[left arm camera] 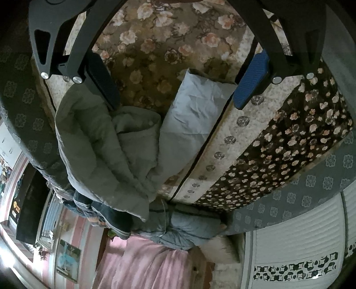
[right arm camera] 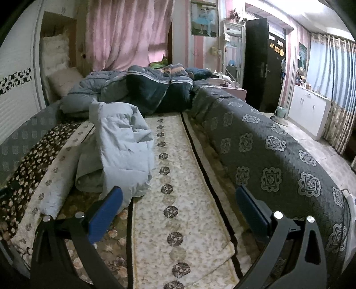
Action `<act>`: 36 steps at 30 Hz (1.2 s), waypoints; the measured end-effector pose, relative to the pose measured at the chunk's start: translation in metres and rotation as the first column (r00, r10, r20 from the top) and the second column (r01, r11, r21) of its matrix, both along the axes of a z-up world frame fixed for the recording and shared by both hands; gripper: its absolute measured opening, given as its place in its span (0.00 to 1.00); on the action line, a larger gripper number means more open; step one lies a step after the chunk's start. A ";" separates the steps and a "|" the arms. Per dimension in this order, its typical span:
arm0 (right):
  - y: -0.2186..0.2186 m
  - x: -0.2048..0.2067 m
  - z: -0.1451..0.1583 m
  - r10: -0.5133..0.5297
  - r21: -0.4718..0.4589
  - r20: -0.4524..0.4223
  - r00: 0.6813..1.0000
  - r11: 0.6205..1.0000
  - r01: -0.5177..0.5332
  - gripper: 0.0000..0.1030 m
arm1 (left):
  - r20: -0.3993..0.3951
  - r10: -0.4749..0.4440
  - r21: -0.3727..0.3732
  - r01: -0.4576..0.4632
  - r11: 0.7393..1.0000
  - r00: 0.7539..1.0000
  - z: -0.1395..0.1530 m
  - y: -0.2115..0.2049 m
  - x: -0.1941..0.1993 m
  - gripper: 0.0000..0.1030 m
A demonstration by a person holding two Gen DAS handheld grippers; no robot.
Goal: Fold large clothes
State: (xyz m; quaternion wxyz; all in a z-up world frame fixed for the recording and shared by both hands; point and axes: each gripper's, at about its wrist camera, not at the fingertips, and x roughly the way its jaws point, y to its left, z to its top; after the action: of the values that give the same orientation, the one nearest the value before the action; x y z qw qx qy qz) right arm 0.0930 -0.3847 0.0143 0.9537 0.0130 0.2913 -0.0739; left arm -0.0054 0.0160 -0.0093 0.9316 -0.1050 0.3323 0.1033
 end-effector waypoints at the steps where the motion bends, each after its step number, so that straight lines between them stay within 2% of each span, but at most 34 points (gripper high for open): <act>1: 0.000 0.000 -0.001 0.000 -0.006 -0.001 1.000 1.000 0.000 0.98 | 0.002 0.002 0.002 -0.002 1.000 1.000 0.001 0.000 0.000 0.97; 21: -0.002 0.006 -0.004 0.001 0.009 -0.018 1.000 1.000 -0.001 0.98 | -0.004 0.005 -0.040 -0.005 0.999 1.000 0.003 0.006 -0.001 0.97; 26: -0.001 0.006 -0.006 0.006 -0.003 -0.022 1.000 1.000 -0.006 0.98 | -0.009 -0.007 -0.007 0.007 1.000 1.000 0.000 0.006 0.000 0.97; 31: 0.003 0.010 -0.009 0.003 -0.003 -0.027 1.000 1.000 -0.003 0.98 | -0.013 0.000 -0.032 0.000 0.999 1.000 -0.001 0.013 0.001 0.97; 36: 0.008 0.010 -0.011 0.006 -0.027 -0.027 1.000 1.000 -0.007 0.98 | -0.020 0.002 -0.005 -0.002 1.000 1.000 -0.003 0.016 0.000 0.97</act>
State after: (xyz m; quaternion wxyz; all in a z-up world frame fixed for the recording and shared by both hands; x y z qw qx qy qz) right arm 0.1031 -0.3771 0.0035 0.9501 -0.0019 0.3029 -0.0748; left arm -0.0057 0.0315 -0.0125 0.9278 -0.1067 0.3420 0.1044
